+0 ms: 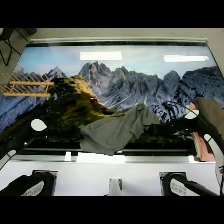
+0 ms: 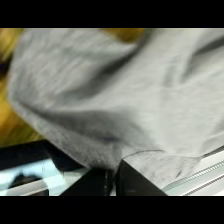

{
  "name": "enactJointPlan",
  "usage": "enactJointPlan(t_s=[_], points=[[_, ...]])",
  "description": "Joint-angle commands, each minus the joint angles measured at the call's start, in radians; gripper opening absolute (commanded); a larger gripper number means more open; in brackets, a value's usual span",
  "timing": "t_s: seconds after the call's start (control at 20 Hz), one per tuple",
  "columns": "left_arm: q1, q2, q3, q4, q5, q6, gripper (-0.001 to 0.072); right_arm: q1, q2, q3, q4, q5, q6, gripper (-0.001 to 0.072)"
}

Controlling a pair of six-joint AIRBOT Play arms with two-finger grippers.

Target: Fold the shirts.

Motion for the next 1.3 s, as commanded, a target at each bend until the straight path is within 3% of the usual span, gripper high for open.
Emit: enactJointPlan(t_s=[0.0,0.05,0.1,0.15,0.2,0.35,0.5,0.8,0.95,1.1,1.25], points=[[0.0,0.095,0.001,-0.001,0.034,0.006,0.0037,0.001,-0.054,-0.003,0.048,-0.04,-0.007,0.0673],[0.0,0.119,0.001,-0.001,0.034,0.006,0.0038,0.001,-0.069,-0.003,0.05,-0.04,-0.006,0.064],[0.0,0.14,0.001,-0.001,0.034,0.006,0.0037,0.001,-0.079,-0.003,0.049,-0.042,-0.007,0.0432],[0.0,0.162,0.002,-0.001,0.034,0.006,0.0037,0.001,-0.08,-0.003,0.048,-0.051,-0.008,0.0175],[0.0,0.182,0.002,-0.002,0.034,0.003,0.0038,0.001,-0.079,-0.002,0.053,-0.055,-0.013,0.0021],[0.013,0.247,0.032,-0.015,0.035,-0.011,0.0038,0.001,-0.051,0.041,0.053,-0.024,-0.088,0.0023],[0.12,0.289,0.208,-0.015,0.039,-0.009,0.0037,0.0,0.087,0.209,0.013,-0.015,-0.119,0.0021],[0.438,0.304,0.999,-0.032,0.23,-0.011,0.0036,0.0,0.444,0.801,-0.2,-0.227,-0.116,0.0022],[0.557,0.304,1.241,0.046,0.23,-0.016,0.0036,0.0,0.588,0.897,-0.321,-0.301,-0.033,0.0022],[0.593,0.315,1.283,0.031,0.164,-0.1,0.0037,0.0,0.668,0.896,-0.354,-0.193,0.021,0.0023],[0.592,0.324,1.283,0.019,0.155,-0.033,0.0037,0.0,0.681,0.896,-0.391,-0.02,0.02,0.0023]])
